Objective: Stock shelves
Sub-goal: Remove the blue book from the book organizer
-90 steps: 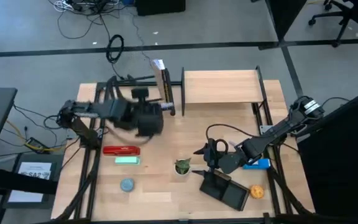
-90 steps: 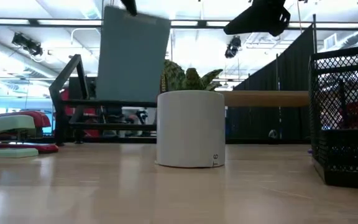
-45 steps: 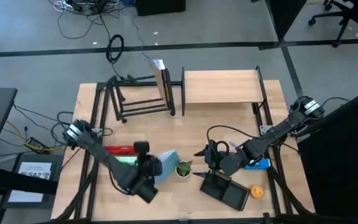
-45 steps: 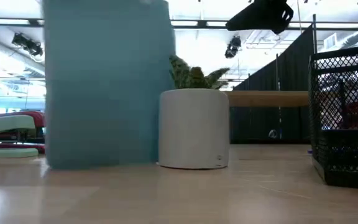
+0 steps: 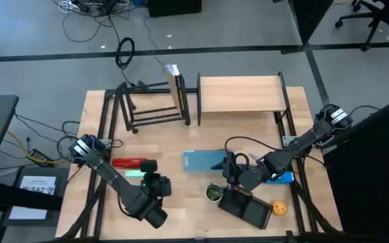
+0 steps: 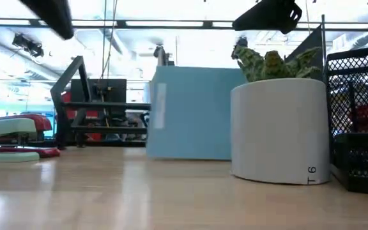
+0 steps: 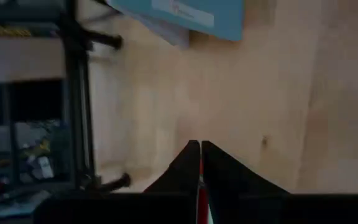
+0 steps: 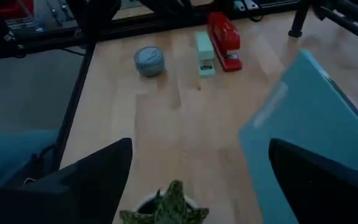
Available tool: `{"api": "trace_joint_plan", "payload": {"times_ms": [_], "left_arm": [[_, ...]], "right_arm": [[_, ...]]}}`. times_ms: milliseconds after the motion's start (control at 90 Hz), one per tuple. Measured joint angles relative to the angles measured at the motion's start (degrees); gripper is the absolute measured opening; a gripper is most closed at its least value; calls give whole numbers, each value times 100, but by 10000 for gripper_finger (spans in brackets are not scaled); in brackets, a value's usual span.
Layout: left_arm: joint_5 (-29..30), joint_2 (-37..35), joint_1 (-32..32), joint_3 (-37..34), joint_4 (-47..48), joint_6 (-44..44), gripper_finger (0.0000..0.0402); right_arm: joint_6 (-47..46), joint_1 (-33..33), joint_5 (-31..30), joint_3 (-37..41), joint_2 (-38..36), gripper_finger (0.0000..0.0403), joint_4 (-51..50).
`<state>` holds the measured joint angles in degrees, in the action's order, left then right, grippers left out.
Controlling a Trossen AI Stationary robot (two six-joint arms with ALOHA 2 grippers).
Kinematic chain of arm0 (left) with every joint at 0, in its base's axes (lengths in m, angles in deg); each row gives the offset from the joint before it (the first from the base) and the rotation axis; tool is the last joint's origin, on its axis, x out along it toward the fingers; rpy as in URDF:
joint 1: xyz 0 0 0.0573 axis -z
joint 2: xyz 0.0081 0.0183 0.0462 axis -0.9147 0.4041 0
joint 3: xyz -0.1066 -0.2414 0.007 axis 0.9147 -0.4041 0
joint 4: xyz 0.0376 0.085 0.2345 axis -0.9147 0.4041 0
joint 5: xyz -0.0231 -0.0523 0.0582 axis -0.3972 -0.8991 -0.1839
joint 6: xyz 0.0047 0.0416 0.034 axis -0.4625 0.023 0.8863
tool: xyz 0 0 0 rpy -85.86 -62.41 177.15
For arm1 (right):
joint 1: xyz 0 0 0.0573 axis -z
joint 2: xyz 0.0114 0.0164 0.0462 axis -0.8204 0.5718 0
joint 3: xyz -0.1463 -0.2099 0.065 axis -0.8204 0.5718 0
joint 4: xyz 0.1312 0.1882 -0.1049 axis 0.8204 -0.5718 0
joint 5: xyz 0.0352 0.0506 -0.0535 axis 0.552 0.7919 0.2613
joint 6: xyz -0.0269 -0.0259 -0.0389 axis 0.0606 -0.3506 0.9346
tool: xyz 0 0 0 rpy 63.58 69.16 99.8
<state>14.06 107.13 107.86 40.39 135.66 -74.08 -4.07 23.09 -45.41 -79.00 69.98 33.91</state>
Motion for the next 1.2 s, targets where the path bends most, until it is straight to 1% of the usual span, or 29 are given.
{"api": "trace_joint_plan", "payload": {"times_ms": [89,178,278,378,467,611,700,778,878,989,1044,1089,1200], "left_arm": [[392,0,2,90,-299,271,5],[719,0,-105,106,-728,749,23],[677,0,-382,106,-1413,1445,60],[238,0,-768,108,-2211,2439,109],[-143,2,-1148,108,-2650,3266,156],[-408,2,-1778,108,-3156,4310,228],[-1131,2,-2163,108,-3490,4714,263],[-1778,13,-2485,89,-3652,4837,283],[-2077,28,-2809,11,-3617,4959,289],[-2824,28,-3124,-166,-3802,4901,277],[-3178,28,-3233,-309,-3847,4772,264],[-3341,28,-3301,-452,-3894,4731,250],[-3407,35,-3351,-699,-4066,4602,201]], "right_arm": [[240,0,-220,-34,-16,347,-65],[471,0,-271,-159,-142,347,-282],[594,0,-277,-324,-418,347,-657],[597,-19,-282,-354,-747,347,-964],[550,-55,-293,-358,-987,347,-1129],[507,-169,-406,-358,-1093,347,-1212],[504,-241,-423,-358,-1038,347,-1232],[460,-300,-420,-358,-950,347,-1328],[288,-353,-412,-358,-861,347,-1480],[17,-400,-398,-358,-839,347,-1714],[-90,-408,-399,-358,-839,347,-1778],[-103,-433,-408,-358,-839,347,-1836],[-109,-502,-498,-358,-844,347,-1811]]}}
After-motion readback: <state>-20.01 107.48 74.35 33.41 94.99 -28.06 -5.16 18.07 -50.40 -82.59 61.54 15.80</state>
